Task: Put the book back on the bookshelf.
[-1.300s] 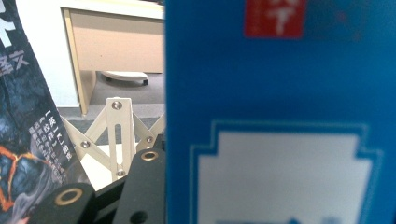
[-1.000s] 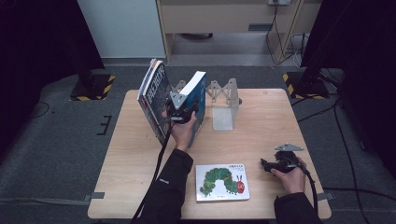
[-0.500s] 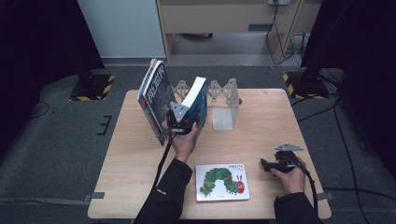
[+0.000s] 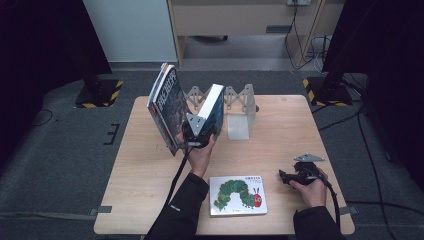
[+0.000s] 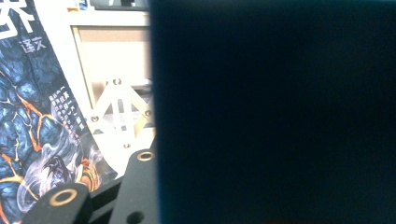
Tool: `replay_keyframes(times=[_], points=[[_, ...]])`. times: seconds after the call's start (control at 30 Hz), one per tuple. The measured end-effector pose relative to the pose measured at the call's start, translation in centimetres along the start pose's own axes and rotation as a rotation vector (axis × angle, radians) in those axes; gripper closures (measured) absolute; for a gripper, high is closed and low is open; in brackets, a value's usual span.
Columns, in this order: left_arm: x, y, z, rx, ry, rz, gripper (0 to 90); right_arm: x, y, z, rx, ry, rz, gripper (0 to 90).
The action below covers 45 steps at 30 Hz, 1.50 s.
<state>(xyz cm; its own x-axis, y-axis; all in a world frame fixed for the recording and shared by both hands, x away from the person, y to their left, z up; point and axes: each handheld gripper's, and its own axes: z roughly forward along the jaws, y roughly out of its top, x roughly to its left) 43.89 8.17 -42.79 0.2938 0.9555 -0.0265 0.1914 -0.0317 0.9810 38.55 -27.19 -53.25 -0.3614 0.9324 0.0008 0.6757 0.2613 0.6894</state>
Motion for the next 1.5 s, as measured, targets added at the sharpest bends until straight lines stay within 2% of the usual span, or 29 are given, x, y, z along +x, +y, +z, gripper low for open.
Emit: replay_keyframes(times=[0.3, 0.57, 0.73, 0.97, 1.27, 1.43, 1.5], points=[[-0.1, 0.1, 1.1, -0.009, 0.014, -0.009, 58.1, 0.0, 0.0, 0.0, -0.001, 0.003, -0.003, 18.6], [0.2, 0.4, 2.7, -0.005, -0.011, -0.030, 57.7, 0.0, 0.1, 0.1, -0.004, 0.003, -0.005, 18.6], [0.4, 0.4, 2.8, 0.004, 0.008, -0.033, 57.9, 0.0, 0.1, 0.1, -0.004, 0.004, -0.007, 18.7], [0.5, -0.6, 2.3, 0.031, -0.020, -0.028, 53.0, 0.0, 0.1, 0.1, -0.001, 0.006, -0.007, 18.7], [1.1, -2.0, -0.4, 0.019, -0.074, -0.050, 53.9, 0.1, 0.1, 0.1, -0.001, 0.005, -0.007, 18.9], [0.8, -2.0, -0.4, 0.028, -0.047, -0.035, 58.8, 0.1, 0.1, 0.1, -0.002, 0.004, -0.007, 18.9], [0.7, -2.0, -0.3, 0.027, -0.051, -0.035, 59.4, 0.1, 0.1, 0.1, -0.002, 0.005, -0.007, 18.7]])
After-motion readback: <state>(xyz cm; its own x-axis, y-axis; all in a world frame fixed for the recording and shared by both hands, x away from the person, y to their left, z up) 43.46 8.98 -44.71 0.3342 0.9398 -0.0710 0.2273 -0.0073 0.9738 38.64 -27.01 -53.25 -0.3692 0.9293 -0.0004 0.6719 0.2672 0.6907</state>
